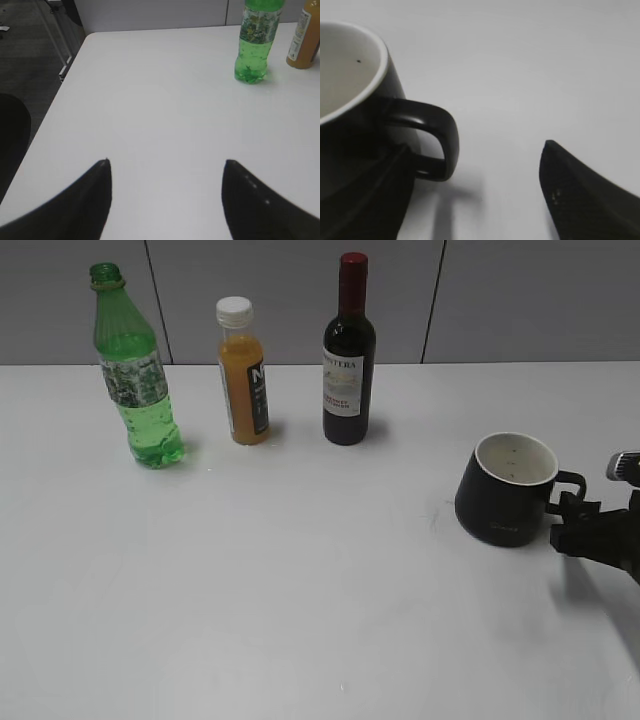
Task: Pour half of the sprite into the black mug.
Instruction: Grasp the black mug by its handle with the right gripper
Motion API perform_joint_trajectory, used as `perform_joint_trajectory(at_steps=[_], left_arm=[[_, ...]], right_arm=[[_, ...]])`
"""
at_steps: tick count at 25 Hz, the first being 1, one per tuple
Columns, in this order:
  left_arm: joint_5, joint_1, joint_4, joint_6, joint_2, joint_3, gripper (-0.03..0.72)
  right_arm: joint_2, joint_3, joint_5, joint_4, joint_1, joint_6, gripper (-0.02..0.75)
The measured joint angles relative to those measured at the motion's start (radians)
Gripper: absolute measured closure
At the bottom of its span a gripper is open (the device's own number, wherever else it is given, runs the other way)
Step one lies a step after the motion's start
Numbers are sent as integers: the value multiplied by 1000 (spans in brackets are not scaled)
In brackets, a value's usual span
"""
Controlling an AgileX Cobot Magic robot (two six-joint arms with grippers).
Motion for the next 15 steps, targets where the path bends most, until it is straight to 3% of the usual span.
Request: perform_joint_trajectory(at_steps=[15], left_arm=[[0, 0, 0, 0, 0, 0, 162]], right_arm=[[44, -37, 0, -42, -25, 0, 146]])
